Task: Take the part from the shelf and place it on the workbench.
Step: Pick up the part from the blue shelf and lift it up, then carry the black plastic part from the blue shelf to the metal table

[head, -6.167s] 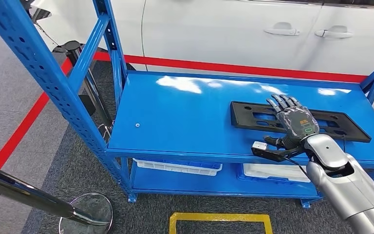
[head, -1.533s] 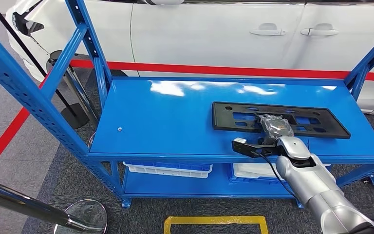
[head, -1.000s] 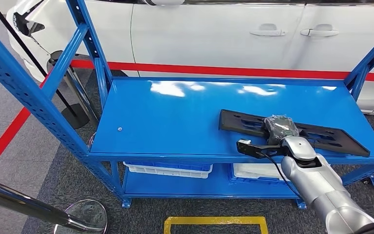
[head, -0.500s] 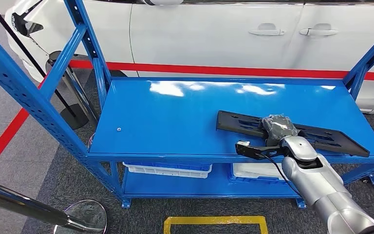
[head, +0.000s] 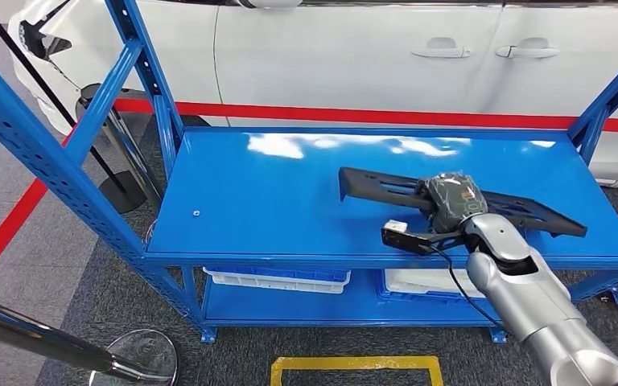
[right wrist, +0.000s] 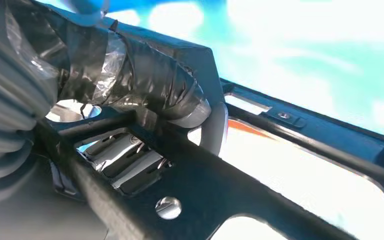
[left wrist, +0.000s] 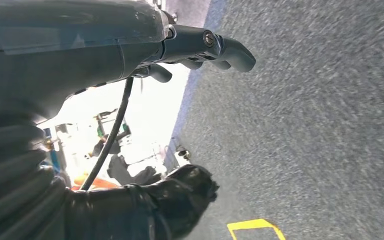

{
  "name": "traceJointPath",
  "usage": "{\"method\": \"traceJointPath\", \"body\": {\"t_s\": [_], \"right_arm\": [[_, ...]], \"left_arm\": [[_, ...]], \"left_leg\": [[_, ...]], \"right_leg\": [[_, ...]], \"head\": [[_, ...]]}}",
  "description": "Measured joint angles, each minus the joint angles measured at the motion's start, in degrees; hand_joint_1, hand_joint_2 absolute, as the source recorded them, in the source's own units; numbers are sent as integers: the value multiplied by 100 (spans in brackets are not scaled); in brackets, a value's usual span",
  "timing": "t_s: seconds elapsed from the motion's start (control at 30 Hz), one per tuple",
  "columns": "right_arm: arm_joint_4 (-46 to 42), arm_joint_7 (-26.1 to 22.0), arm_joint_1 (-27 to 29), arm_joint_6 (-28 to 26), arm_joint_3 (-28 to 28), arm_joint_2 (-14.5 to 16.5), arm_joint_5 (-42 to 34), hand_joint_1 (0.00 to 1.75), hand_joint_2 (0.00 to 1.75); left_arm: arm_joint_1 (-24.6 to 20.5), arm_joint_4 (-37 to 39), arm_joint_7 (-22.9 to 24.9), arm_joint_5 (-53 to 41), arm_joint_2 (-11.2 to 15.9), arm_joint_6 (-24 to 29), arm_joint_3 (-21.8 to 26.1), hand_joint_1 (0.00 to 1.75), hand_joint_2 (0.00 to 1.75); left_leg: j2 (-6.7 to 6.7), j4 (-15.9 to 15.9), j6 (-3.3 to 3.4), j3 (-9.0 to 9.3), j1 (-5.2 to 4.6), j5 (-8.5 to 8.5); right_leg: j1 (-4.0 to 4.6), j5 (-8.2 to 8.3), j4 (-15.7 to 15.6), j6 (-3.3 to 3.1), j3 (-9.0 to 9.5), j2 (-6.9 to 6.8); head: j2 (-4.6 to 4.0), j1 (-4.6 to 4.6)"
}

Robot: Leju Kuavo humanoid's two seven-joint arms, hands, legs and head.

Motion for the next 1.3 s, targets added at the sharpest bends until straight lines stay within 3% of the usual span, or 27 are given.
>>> {"method": "traceJointPath", "body": {"t_s": [0.33,0.6,0.67,0.77,0.8,0.83,0.87,0.93,1.0,1.07,1.13,1.2,1.27,1.3], "right_arm": [[-2515,-105,-27,66,-262,-499,-310,175,175],[-3346,-146,21,29,-300,-711,-320,175,175],[-3453,-150,30,20,-318,-767,-330,175,175],[-3591,-175,75,14,-329,-838,-350,175,175],[-3629,-188,106,15,-329,-864,-358,175,175],[-3664,-202,136,16,-329,-889,-365,175,175],[-3696,-208,155,17,-329,-908,-371,175,175],[-3768,-226,163,17,-329,-940,-382,175,175],[-3860,-261,166,17,-328,-966,-399,175,175],[-3968,-297,175,19,-324,-982,-416,175,175],[-4082,-315,185,20,-311,-987,-424,175,175],[-4196,-321,193,24,-283,-993,-435,175,175],[-4293,-323,207,28,-245,-1000,-450,175,175],[-4328,-323,220,29,-225,-1002,-458,175,175]], "left_arm": [[18,0,207,-34,7,116,104,0,175],[12,0,236,-72,37,131,112,0,175],[5,0,238,-81,38,133,112,0,175],[1,0,247,-80,39,143,117,0,175],[2,0,250,-78,39,145,121,0,175],[3,0,253,-77,39,146,126,0,175],[3,0,254,-76,38,147,131,0,175],[0,0,254,-75,37,147,136,0,175],[-9,0,263,-70,38,148,141,0,175],[-14,0,276,-61,38,149,151,0,175],[-11,0,287,-45,37,149,167,0,175],[-11,0,298,-34,37,149,185,0,175],[-13,0,308,-34,37,149,204,0,175],[-15,0,312,-34,37,149,214,0,175]], "left_leg": [[-6,11,3,-10,-11,-7],[6,8,77,-8,-27,19],[31,-46,122,-2,5,62],[62,-62,151,-32,9,94],[65,-58,150,-45,8,101],[67,-52,144,-58,9,109],[67,-41,135,-72,9,117],[67,-13,109,-100,9,132],[62,-5,44,-128,5,170],[56,-28,-53,-153,5,234],[50,-21,-135,-202,12,223],[50,311,-184,-358,26,-117],[53,1048,-218,-598,40,-642],[53,1375,-234,-675,44,-792]], "right_leg": [[-10,1,-10,3,-4,-2],[-48,2,-3,86,4,1],[-56,-200,227,116,-84,-20],[-74,-768,1247,165,-511,-46],[-78,-842,1511,175,-618,-50],[-84,-806,1591,179,-640,-55],[-92,-660,1432,174,-547,-61],[-103,-309,680,145,-147,-73],[-67,-134,134,94,131,-73],[-21,-90,48,35,138,-65],[-35,-7,-8,-57,90,-76],[-56,107,-62,-162,10,-94],[-43,198,-62,-214,-114,-103],[-35,239,-49,-219,-180,-104]], "head": [[0,0],[0,-1],[0,11],[0,24],[0,24],[0,26],[0,26],[0,25],[0,23],[0,21],[0,16],[0,0],[0,-13],[0,-13]]}}
